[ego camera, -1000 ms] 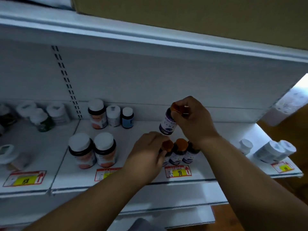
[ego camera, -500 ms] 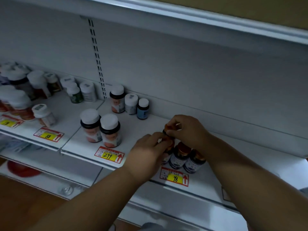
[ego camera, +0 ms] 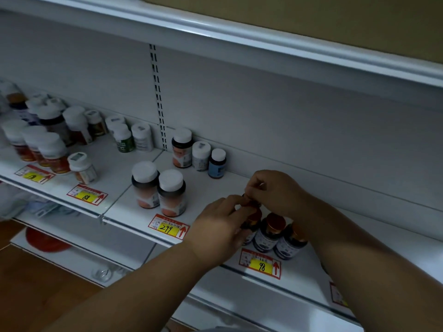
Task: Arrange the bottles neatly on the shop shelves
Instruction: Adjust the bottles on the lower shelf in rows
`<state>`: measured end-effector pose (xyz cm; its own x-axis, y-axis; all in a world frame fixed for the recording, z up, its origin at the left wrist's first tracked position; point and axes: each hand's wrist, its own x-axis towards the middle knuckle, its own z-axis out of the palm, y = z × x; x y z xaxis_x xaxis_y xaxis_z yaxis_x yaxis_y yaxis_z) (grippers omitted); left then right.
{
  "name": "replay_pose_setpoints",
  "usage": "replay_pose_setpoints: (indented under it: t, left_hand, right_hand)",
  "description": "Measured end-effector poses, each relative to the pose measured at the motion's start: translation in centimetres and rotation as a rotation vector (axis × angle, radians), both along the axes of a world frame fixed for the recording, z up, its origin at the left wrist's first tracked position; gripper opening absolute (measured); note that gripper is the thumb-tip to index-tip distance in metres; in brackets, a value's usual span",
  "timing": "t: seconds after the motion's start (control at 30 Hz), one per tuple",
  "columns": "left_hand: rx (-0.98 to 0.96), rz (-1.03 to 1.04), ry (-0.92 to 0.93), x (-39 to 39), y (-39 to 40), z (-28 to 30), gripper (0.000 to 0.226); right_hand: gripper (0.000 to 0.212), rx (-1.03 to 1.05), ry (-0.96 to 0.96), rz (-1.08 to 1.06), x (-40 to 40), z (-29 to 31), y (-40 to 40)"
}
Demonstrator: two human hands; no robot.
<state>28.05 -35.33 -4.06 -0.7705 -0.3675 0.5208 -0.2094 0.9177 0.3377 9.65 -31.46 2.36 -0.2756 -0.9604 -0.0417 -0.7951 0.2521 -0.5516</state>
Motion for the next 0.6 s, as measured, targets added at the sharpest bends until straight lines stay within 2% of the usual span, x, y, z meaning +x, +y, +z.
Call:
replay_pose_setpoints:
  t: [0.17, 0.23, 0.27, 0.3, 0.37, 0.4, 0.47, 0.53, 0.6]
  left_hand:
    - [-0.018, 0.042, 0.009, 3.3, -3.5, 1.5, 0.036]
    - [-0.058, 0.048, 0.051, 4.7, -5.9, 2.6, 0.03]
    - [-0.081, 0.044, 0.072, 5.3, -7.1, 3.1, 0.028]
    - [-0.101, 0.035, 0.089, 5.9, -8.3, 3.7, 0.027]
    - [-0.123, 0.001, 0.115, 6.9, -10.5, 4.6, 0.026]
    - [-0.123, -0.018, 0.117, 7.3, -11.4, 4.9, 0.027]
    - [-0.1, -0.049, 0.08, 8.0, -13.0, 5.2, 0.031]
    - [-0.055, -0.064, 0.01, 8.4, -14.5, 5.3, 0.035]
    - [0.006, -0.08, -0.044, 8.5, -15.7, 5.3, 0.038]
  right_hand:
    - [0.015, -0.089, 0.136, -0.009, 2.0, 1.3, -5.2]
    - [0.022, -0.063, 0.164, -0.014, 2.7, 1.0, -8.5]
    - [0.018, -0.037, 0.149, -0.023, 2.9, 0.6, -10.3]
    - [0.005, 0.023, 0.152, -0.027, 3.2, 0.1, -11.7]
    - [0.028, 0.114, 0.157, -0.031, 3.4, -1.4, -14.0]
    - [0.026, 0.119, 0.164, -0.055, 3.5, -2.1, -14.6]
    - [0.009, 0.076, 0.231, -0.138, 3.9, -3.0, -15.0]
    - [0.028, 0.074, 0.283, -0.229, 4.3, -3.4, -15.2]
    - [0.027, 0.078, 0.269, -0.269, 4.7, -3.6, -15.4]
